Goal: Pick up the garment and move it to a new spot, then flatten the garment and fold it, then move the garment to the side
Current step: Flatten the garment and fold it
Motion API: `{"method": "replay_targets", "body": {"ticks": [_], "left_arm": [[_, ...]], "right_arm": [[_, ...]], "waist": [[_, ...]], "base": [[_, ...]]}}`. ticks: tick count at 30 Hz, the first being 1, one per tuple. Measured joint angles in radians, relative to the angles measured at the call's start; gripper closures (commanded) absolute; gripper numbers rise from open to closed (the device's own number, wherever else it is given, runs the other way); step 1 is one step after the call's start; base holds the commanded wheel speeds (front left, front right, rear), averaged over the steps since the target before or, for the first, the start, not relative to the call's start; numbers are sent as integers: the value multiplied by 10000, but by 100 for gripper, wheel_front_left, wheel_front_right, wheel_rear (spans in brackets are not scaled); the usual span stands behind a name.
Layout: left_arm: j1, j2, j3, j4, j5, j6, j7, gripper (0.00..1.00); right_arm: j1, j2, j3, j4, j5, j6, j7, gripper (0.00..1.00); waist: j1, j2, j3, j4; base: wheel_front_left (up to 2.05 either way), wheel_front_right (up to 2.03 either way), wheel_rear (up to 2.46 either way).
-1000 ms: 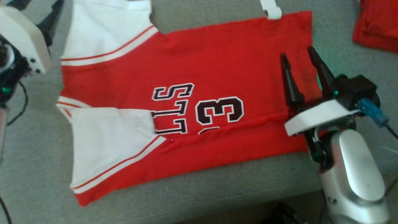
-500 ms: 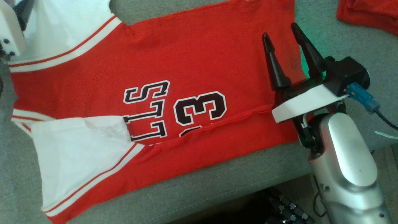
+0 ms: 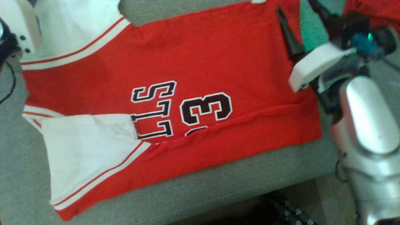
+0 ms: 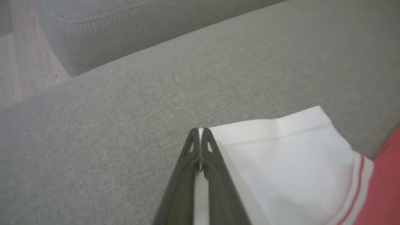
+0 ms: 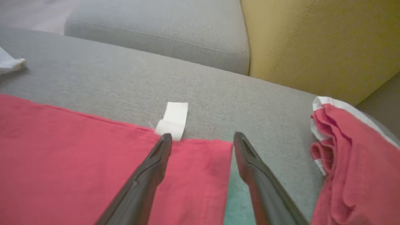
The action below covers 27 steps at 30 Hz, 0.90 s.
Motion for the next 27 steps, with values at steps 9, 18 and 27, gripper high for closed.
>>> {"method": "replay_targets", "body": {"ticks": [9,18,27], "left_arm": [[244,-376,-416,-1248,-579,-4,-936,100],[827,-479,-704,-1848,-665,-61,-1409,100],[905,-508,-683,-1887,-765,-33,-1636,100]], "right_arm": [[-1259,-1561,732,1404,196,0,2079,0],[-1675,-2849,1726,1808,1354,0,3258,47],[-1965,-3300,2353,1858,1916,0,3459,100]], "waist": [[0,0,-315,852],[0,0,-419,1541],[0,0,-469,1722]], "base": [[0,0,0],[0,0,0],[0,0,0]]}}
